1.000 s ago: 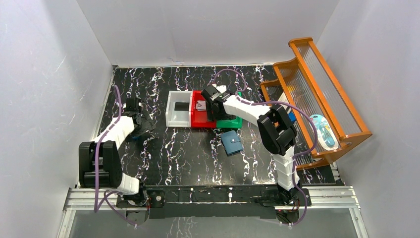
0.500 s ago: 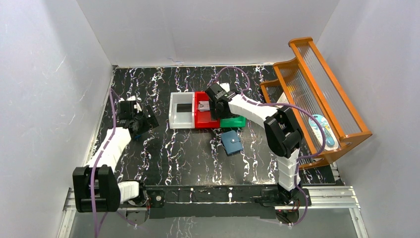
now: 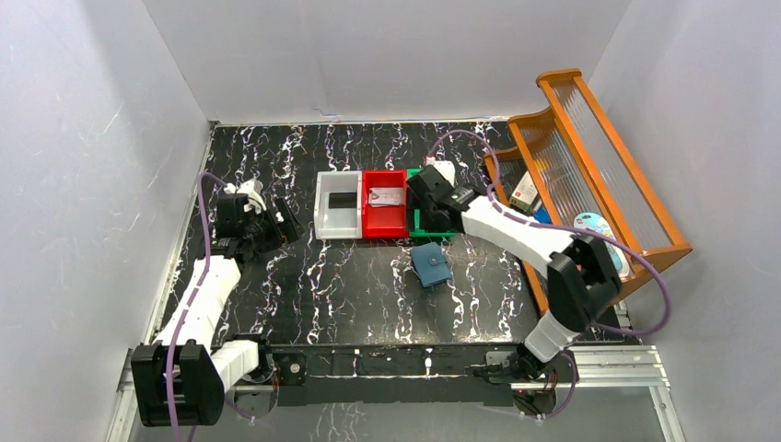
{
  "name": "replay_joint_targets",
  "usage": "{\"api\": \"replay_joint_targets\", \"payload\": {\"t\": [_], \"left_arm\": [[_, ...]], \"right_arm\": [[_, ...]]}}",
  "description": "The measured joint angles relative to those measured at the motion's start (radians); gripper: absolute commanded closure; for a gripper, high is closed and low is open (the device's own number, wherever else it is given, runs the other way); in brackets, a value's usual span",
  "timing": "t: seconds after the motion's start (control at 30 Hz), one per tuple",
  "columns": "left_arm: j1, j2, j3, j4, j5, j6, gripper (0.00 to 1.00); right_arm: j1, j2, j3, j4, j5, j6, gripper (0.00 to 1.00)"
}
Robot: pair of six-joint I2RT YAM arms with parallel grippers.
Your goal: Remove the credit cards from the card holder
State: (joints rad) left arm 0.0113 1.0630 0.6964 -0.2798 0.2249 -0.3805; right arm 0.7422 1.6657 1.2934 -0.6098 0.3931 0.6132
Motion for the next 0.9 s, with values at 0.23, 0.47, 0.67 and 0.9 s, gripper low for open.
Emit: {"api": "replay_joint_targets", "payload": {"t": [0.23, 0.47, 0.67, 0.9], "left_arm": [[0.0, -0.02, -0.002, -0.024, 0.016, 0.023, 0.02], [0.0, -0.019, -0.002, -0.028, 0.016, 0.026, 0.02], [0.0, -0.019, -0.002, -0.027, 0.016, 0.025, 0.02], [0.0, -0.019, -0.002, -0.027, 0.015, 0.025, 0.02]], "right_arm": [[0.005, -0.145, -0.172, 0.024, -0.023, 0.084, 0.09], [0.005, -0.134, -0.174, 0.081, -0.061, 0.122, 0.08], [0.005, 0.073, 0.058, 0.096, -0.002, 0.117, 0.07], [0.005, 0.335, 0.267, 0.043, 0.02, 0.087, 0.09]]}}
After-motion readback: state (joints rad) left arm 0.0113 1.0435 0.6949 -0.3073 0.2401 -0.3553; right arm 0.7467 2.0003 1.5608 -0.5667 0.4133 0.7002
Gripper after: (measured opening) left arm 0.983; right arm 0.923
